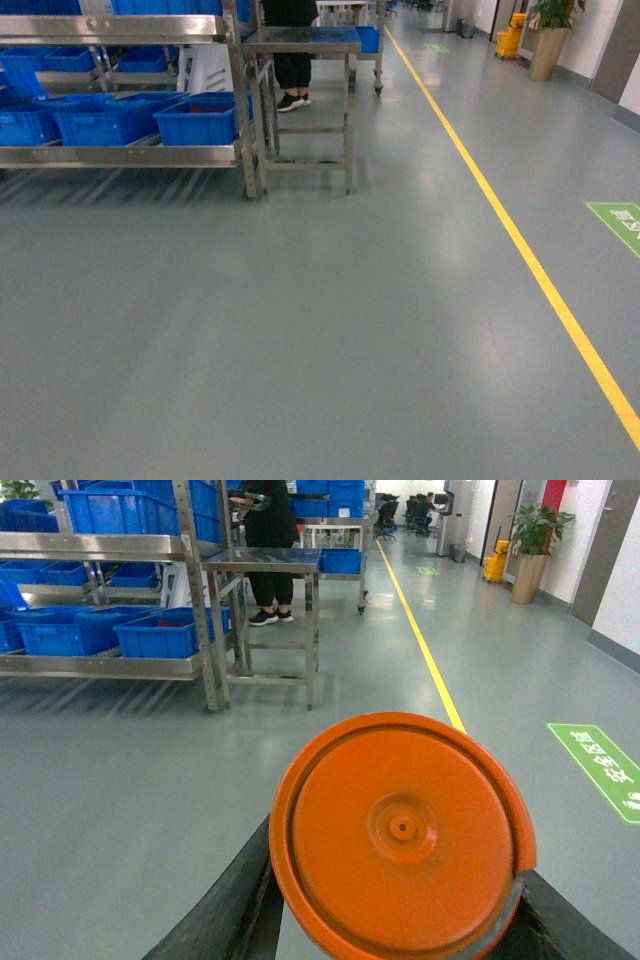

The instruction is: Sort blue parts and orange caps into right shelf containers

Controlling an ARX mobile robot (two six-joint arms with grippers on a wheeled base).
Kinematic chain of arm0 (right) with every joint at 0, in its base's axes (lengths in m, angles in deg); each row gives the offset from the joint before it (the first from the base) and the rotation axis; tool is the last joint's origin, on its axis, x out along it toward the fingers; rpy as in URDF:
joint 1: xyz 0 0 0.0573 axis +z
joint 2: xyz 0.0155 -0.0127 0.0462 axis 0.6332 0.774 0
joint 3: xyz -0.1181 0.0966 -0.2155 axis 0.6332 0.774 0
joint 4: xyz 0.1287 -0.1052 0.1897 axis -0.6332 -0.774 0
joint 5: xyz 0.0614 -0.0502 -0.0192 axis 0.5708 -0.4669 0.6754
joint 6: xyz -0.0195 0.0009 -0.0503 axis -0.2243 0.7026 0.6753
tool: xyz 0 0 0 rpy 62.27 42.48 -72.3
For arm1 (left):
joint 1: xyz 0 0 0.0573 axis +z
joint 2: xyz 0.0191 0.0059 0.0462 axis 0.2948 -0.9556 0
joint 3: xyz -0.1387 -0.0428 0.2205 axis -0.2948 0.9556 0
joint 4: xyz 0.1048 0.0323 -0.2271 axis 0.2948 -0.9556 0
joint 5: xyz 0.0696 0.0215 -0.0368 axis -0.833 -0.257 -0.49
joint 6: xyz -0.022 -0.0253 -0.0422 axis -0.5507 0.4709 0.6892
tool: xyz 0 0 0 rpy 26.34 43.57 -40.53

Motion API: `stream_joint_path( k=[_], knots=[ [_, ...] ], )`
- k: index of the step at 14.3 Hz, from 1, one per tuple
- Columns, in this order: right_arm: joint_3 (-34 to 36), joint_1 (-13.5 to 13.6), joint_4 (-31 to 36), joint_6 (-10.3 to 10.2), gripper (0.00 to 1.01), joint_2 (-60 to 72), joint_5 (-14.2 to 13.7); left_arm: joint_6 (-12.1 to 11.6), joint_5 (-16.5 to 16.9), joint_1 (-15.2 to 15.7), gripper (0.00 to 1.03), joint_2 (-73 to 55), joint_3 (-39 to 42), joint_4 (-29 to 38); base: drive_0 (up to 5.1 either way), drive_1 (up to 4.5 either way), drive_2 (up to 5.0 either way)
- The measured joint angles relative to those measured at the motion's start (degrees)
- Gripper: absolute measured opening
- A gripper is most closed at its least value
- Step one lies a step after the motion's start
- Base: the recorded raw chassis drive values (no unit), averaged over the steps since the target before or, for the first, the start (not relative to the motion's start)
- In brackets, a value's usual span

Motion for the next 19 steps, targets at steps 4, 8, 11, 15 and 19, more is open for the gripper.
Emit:
stream_joint_path(
  k=[4,8,11,15,19],
  knots=[
    [0.0,0.0,0.0,0.0,0.43,0.0,0.0,0.0,0.0,0.0,0.44,0.0,0.0,-0.2,0.0,4.18,-4.2],
    [0.0,0.0,-0.2,0.0,0.43,0.0,0.0,0.0,0.0,0.0,0.44,0.0,0.0,-0.1,0.0,4.17,-4.2],
    [0.0,0.0,-0.1,0.0,0.43,0.0,0.0,0.0,0.0,0.0,0.44,0.0,0.0,0.0,0.0,4.15,-4.2],
    [0.0,0.0,-0.1,0.0,0.43,0.0,0.0,0.0,-0.1,0.0,0.44,0.0,0.0,-0.3,0.0,4.19,-4.2],
    [0.0,0.0,0.0,0.0,0.43,0.0,0.0,0.0,0.0,0.0,0.44,0.0,0.0,-0.2,0.0,4.25,-4.1]
  ],
)
